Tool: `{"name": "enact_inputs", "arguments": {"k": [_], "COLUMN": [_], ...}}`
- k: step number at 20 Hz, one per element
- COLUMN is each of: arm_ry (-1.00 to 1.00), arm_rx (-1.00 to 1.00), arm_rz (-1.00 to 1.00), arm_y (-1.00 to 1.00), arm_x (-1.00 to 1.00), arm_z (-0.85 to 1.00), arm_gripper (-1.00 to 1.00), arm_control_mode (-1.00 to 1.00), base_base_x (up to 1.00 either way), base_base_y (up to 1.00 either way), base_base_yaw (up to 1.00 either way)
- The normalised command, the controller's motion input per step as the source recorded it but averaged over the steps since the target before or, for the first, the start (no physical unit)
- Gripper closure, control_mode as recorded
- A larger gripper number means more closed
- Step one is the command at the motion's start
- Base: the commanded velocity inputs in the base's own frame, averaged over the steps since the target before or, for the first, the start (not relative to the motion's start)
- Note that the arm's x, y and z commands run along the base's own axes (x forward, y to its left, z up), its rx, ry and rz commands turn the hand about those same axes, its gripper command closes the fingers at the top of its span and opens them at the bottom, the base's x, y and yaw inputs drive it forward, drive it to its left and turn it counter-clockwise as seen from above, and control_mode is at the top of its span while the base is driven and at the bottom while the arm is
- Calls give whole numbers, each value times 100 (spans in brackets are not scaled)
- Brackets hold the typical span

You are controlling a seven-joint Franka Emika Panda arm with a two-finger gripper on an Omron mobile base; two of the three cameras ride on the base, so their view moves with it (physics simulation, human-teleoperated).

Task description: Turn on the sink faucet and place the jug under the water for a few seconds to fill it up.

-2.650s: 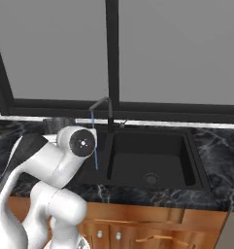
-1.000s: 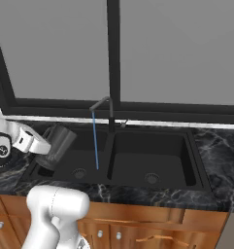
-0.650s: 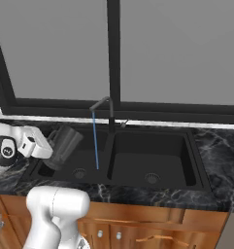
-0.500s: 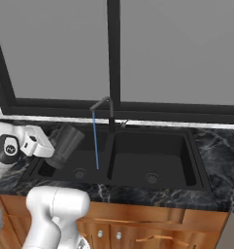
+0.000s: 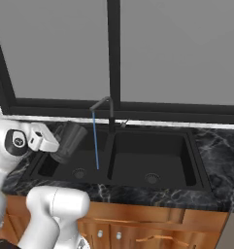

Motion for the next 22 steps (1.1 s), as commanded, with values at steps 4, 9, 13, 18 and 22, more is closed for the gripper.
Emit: {"name": "enact_inputs", "arguments": {"k": [4,9,13,18,22], "arm_ry": [0,-2,-1,0,0], "arm_rx": [-5,-4,-3,-3,-4], "arm_rz": [0,2,5,7,9], "arm_y": [0,-3,-13,-17,-12], "arm_x": [41,34,30,29,31], "arm_z": [-17,-22,-20,-16,-20], "arm_gripper": [100,100,100,100,100], "arm_control_mode": [-100,-100,-100,-100,-100], "base_base_x": [0,0,0,0,0], "base_base_y": [0,0,0,0,0], "base_base_yaw": [0,0,0,0,0]}}
